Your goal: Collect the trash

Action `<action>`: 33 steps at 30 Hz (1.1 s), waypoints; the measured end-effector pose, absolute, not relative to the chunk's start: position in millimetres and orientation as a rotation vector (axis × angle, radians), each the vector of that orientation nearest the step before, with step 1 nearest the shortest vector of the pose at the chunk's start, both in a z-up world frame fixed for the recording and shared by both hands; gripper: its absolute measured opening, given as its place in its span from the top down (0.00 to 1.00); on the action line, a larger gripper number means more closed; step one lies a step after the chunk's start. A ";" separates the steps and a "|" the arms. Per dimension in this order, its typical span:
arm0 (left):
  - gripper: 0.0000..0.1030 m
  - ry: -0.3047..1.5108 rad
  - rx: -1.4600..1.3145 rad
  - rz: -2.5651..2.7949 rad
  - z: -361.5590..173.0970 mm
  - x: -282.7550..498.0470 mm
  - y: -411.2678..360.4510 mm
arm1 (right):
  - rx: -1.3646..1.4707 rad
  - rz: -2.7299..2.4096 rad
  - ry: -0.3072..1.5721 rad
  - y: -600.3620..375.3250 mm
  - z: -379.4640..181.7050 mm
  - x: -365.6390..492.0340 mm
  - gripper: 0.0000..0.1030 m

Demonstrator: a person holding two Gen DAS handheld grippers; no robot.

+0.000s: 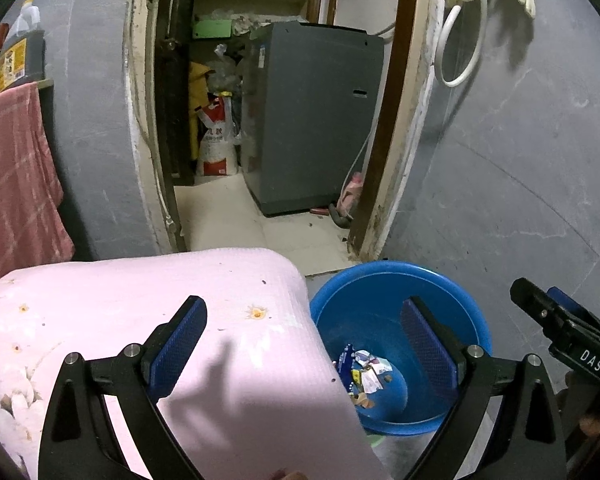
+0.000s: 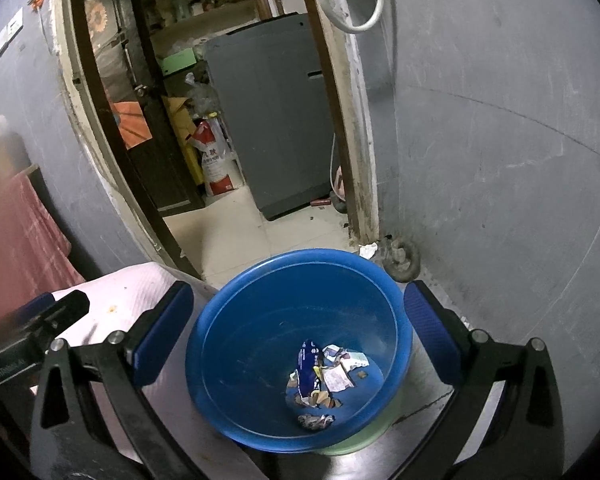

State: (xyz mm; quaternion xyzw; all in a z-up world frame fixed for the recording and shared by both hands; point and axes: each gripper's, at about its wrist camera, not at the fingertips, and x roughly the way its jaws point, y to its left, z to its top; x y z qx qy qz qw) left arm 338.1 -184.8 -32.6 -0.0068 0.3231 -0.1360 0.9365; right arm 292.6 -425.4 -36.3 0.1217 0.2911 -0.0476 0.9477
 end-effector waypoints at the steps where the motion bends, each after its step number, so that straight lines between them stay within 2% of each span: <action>1: 0.07 0.656 -0.013 -0.276 -31.6 336.9 -184.7 | 0.237 -0.094 0.588 -423.5 -34.5 291.2 0.00; 13: 0.07 0.613 -0.015 -0.267 -14.7 310.6 -166.9 | 0.211 -0.068 0.545 -415.6 -18.8 267.4 0.00; 33: 0.07 0.503 -0.041 -0.263 21.8 218.3 -120.1 | 0.193 -0.017 0.433 -371.1 13.8 172.6 0.00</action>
